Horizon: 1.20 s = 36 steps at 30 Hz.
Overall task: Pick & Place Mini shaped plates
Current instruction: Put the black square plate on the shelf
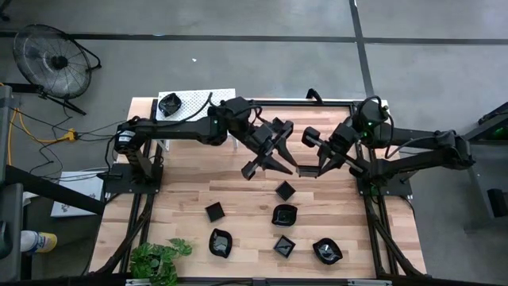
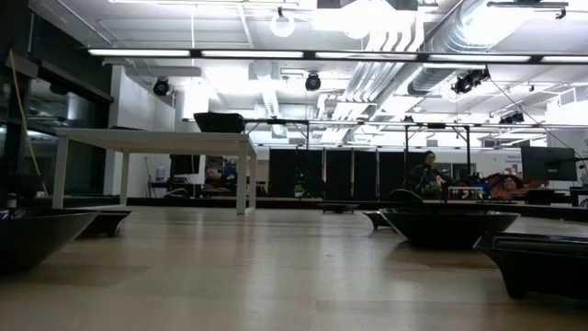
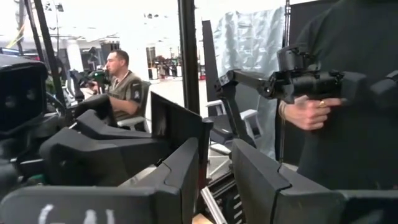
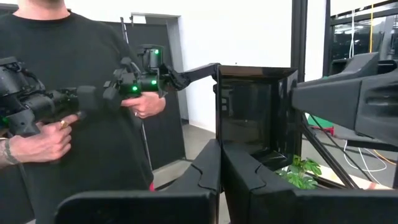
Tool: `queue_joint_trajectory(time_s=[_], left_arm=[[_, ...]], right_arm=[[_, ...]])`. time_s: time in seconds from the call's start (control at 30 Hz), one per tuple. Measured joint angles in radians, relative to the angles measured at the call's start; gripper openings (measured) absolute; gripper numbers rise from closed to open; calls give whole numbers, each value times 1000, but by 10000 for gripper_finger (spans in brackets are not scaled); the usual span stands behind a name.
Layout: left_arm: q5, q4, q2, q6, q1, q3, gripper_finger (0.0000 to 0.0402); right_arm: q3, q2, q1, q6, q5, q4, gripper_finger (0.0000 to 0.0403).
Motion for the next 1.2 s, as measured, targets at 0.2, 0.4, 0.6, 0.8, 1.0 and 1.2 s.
queue_joint_trajectory(time_s=[0.2, 0.4, 0.6, 0.8, 1.0, 1.2], left_arm=[[-18, 10, 15, -9, -5, 1, 97], [-23, 13, 35, -29, -11, 0, 97], [-25, 26, 32, -26, -10, 0, 97], [-25, 27, 32, -26, -10, 0, 97], [-24, 28, 32, -27, -10, 0, 70], [-22, 28, 32, -29, -10, 0, 25]], right_arm=[[0, 0, 0, -5, 12, 0, 0], [0, 0, 0, -6, 24, 0, 0], [0, 0, 0, -1, 14, -1, 0], [0, 0, 0, 3, -2, -2, 0], [0, 0, 0, 23, -7, -9, 0], [0, 0, 0, 21, -7, -9, 0]])
